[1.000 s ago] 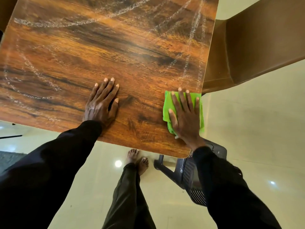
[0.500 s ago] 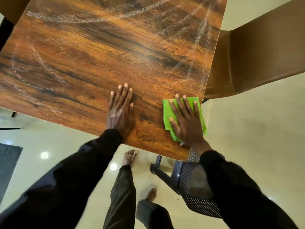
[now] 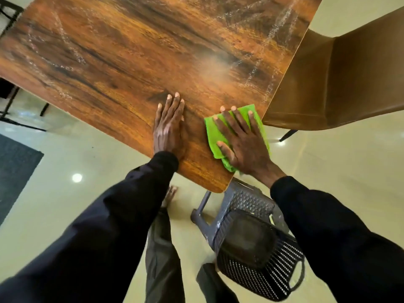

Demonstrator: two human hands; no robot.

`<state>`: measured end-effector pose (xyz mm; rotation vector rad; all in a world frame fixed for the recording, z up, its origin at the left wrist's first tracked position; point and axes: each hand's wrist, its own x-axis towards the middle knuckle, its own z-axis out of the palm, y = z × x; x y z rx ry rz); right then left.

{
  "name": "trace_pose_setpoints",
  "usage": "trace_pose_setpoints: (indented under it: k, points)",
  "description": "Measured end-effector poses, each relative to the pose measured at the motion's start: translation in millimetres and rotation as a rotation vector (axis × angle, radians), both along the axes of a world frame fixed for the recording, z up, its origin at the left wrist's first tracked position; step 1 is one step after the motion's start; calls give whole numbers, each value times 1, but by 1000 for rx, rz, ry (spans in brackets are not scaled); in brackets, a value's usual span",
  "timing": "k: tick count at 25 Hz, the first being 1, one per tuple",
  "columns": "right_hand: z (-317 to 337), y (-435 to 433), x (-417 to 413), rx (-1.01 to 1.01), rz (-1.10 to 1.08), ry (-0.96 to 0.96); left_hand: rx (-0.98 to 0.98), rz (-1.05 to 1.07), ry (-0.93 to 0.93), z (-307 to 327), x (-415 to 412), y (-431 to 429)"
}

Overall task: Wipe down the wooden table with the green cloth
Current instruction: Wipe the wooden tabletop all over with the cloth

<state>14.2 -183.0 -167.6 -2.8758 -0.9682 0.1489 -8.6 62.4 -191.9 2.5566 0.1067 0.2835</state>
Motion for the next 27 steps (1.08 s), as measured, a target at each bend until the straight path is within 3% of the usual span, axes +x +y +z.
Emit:
trace_pose_setpoints:
  k: [3, 5, 13, 18, 20, 23, 27]
  points:
    - [3, 21, 28, 14, -218, 5, -59, 10, 35, 7, 1, 1]
    - [3, 40, 29, 1, -238, 11, -102, 25, 53, 12, -6, -1]
    - [-1, 7, -58, -45, 222, 27, -391, 84, 70, 34, -8, 2]
    - [9, 72, -27, -53, -67, 43, -586, 170, 92, 54, -9, 13]
    - [5, 82, -43, -36, 102, 50, -540, 202, 84, 56, -13, 7]
    - [3, 27, -50, -25, 389, 79, -439, 316, 74, 53, -19, -12]
    - [8, -16, 41, -74, 297, 29, -303, 428, 98, 41, -37, -61]
